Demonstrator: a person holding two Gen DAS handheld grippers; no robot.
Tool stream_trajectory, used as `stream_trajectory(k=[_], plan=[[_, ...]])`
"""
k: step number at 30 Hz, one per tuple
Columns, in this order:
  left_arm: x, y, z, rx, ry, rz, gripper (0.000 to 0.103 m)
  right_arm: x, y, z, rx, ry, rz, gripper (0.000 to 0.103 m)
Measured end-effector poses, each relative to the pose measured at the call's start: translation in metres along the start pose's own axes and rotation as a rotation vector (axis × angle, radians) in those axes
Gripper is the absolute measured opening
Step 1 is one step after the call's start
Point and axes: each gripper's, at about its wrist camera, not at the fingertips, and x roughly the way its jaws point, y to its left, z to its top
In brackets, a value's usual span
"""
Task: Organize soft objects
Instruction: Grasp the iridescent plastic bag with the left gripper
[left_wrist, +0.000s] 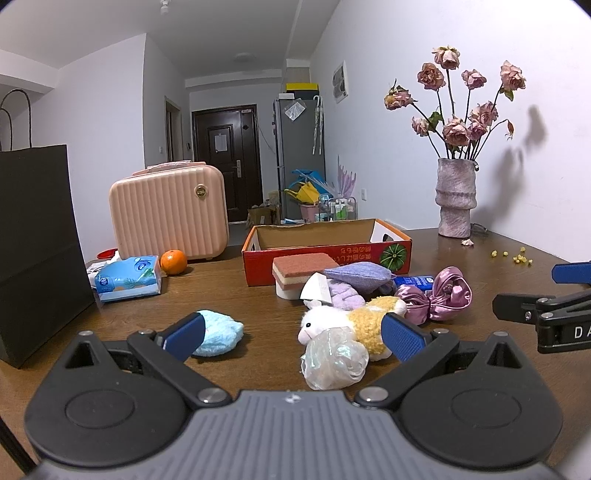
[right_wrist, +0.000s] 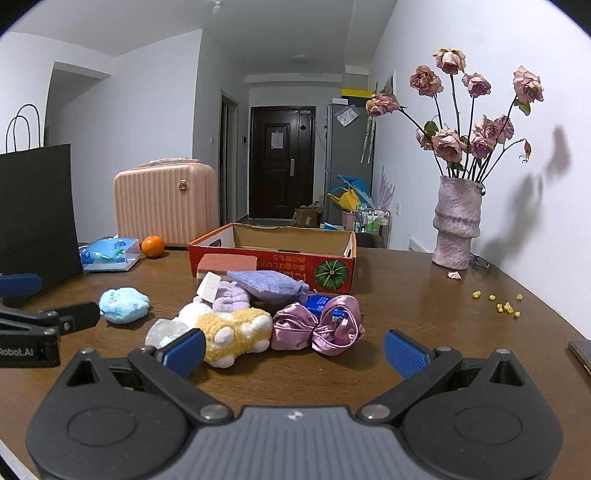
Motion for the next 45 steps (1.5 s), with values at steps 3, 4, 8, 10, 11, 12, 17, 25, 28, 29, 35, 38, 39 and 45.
stream_trajectory(k=[3,4,8,10,11,12,17,25,28,29,35,38,39,45], plan=[[0.006,0.0,0.001,0.0,0.009,-0.002,0.103,0.004,0.0,-0.001,-0.005,0.005,-0.002,0.103],[0.011,0.0,0.0,0.001,0.014,-0.002,0.103,0.007,0.0,-0.001,-0.007,0.008,-0.003,0.103],[0.025,-0.003,0.0,0.004,0.032,-0.004,0.103,0.016,-0.001,-0.001,-0.01,0.018,-0.003,0.103],[0.03,-0.004,0.0,0.006,0.038,-0.005,0.103,0.022,-0.002,-0.001,-0.011,0.024,-0.002,0.103],[0.034,-0.005,0.001,0.008,0.044,-0.006,0.103,0.025,-0.003,-0.001,-0.012,0.028,-0.001,0.103],[0.037,-0.006,0.001,0.009,0.049,-0.007,0.103,0.027,-0.004,-0.002,-0.012,0.031,-0.001,0.103],[0.053,-0.011,0.001,0.017,0.074,-0.019,0.103,0.041,-0.006,-0.003,-0.008,0.047,0.003,0.103],[0.084,-0.021,-0.002,0.033,0.147,-0.048,0.103,0.062,-0.012,-0.007,0.0,0.077,0.0,0.103],[0.098,-0.026,-0.005,0.041,0.185,-0.054,0.103,0.066,-0.014,-0.008,0.0,0.086,-0.002,0.103],[0.102,-0.028,-0.006,0.045,0.198,-0.055,0.103,0.068,-0.014,-0.008,0.0,0.09,-0.002,0.103],[0.121,-0.036,-0.012,0.059,0.246,-0.056,0.103,0.077,-0.018,-0.011,0.006,0.111,-0.004,0.103],[0.128,-0.038,-0.015,0.061,0.263,-0.051,0.103,0.08,-0.018,-0.014,0.006,0.117,-0.003,0.103],[0.131,-0.038,-0.016,0.061,0.268,-0.049,0.103,0.081,-0.018,-0.014,0.006,0.12,-0.003,0.103],[0.142,-0.035,-0.021,0.046,0.312,-0.035,0.08,0.084,-0.018,-0.016,0.005,0.129,-0.002,0.103]])
